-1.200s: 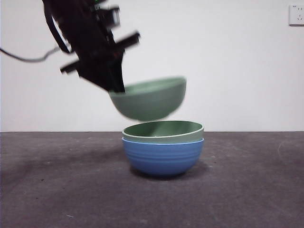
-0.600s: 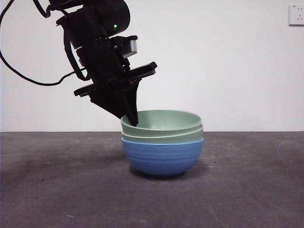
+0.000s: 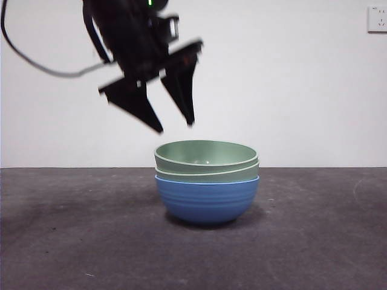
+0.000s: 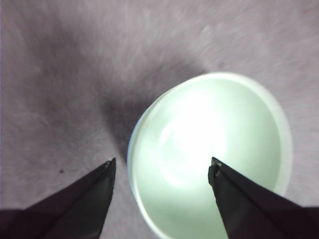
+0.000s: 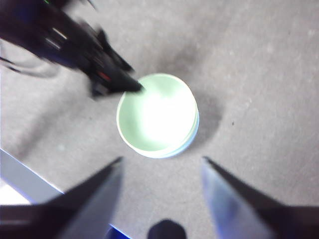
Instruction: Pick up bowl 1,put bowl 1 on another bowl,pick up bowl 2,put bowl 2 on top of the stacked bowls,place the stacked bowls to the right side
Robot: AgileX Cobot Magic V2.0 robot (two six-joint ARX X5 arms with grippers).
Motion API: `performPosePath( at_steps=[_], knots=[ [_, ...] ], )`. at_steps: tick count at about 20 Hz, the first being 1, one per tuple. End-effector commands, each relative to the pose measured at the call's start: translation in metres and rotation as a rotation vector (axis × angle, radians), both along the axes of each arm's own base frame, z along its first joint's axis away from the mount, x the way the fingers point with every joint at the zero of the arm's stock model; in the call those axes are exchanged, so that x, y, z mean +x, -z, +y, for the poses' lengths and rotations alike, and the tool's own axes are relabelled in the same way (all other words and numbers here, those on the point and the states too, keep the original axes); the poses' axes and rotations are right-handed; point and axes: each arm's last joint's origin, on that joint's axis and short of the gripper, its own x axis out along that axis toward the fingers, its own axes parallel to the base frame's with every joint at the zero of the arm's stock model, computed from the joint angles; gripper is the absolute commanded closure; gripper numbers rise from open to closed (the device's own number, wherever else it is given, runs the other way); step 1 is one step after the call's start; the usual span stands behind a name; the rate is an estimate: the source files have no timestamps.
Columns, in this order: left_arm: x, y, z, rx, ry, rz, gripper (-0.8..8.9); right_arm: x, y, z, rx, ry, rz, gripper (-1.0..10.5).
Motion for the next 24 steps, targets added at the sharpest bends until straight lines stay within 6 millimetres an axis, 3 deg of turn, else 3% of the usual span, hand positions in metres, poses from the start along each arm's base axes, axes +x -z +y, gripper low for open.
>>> performPosePath(
  at_steps=[1,6,10,17,21,24],
  knots=[
    [-0.009,-0.032,0.005,-0.008,0.018,-0.035,4.95,0.013,0.008,0.008,-0.03,-0.004,0.037,5.3],
    [-0.04,-0.093,0.026,0.041,0.085,-0.052,4.95,0.062,0.042,0.035,-0.083,0.003,0.15,5.3],
    [-0.07,-0.121,0.048,0.067,0.072,-0.102,4.95,0.105,0.085,0.052,-0.123,0.044,0.276,5.3],
    [-0.109,-0.148,0.073,0.039,0.075,-0.155,4.95,0.155,0.154,0.063,-0.095,0.057,0.462,5.4],
    [-0.113,-0.151,0.076,0.033,0.074,-0.163,4.95,0.164,0.177,0.069,-0.07,0.04,0.534,5.4],
    [-0.113,-0.151,0.076,0.033,0.074,-0.162,4.95,0.167,0.192,0.072,-0.069,0.033,0.582,6.8]
  ],
)
